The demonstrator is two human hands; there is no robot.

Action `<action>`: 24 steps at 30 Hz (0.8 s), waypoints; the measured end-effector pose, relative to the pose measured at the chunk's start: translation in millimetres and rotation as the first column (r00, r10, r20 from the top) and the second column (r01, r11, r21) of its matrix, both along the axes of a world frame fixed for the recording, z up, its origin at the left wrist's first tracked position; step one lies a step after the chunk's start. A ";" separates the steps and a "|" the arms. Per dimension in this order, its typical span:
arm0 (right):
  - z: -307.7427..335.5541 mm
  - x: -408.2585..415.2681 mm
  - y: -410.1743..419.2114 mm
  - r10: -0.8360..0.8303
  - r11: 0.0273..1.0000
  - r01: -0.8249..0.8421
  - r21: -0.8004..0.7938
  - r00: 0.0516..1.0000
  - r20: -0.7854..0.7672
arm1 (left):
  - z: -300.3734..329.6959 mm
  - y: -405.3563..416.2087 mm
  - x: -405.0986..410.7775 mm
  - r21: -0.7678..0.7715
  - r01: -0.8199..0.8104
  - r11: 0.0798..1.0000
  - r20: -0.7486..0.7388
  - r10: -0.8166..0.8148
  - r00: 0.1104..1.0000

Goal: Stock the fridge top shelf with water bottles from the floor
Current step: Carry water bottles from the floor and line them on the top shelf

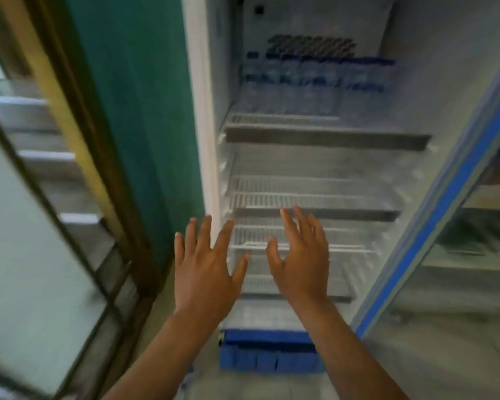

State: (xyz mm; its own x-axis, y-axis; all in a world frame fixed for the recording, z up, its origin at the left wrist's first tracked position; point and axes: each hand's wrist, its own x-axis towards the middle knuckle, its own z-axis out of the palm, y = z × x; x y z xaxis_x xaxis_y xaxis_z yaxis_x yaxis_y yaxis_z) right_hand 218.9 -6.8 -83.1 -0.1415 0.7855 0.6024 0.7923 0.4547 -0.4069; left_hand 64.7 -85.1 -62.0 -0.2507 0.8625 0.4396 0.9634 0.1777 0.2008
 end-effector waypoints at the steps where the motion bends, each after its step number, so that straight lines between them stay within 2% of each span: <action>1: -11.1 -8.6 -17.3 0.028 0.999 -0.028 -0.029 1.000 0.006 | -9.6 -23.5 -8.6 -0.037 -0.035 0.999 -0.009 0.035 0.999; 7: -52.8 -71.9 -102.2 0.230 0.965 -0.219 -0.141 0.971 0.062 | -52.9 -141.0 -65.9 -0.200 -0.251 0.947 -0.028 0.251 0.968; 15: -112.9 -163.1 -168.9 0.427 0.879 -0.378 -0.290 0.895 0.126 | -108.6 -236.1 -139.6 -0.344 -0.386 0.856 0.035 0.423 0.906; 19: -153.4 -211.9 -187.7 0.491 0.827 -0.398 -0.396 0.855 0.167 | -146.5 -266.9 -179.6 -0.423 -0.415 0.806 0.047 0.477 0.878; 24: -222.4 -256.5 -208.0 0.525 0.779 -0.359 -0.513 0.821 0.223 | -217.0 -277.0 -224.7 -0.559 -0.352 0.751 0.109 0.487 0.866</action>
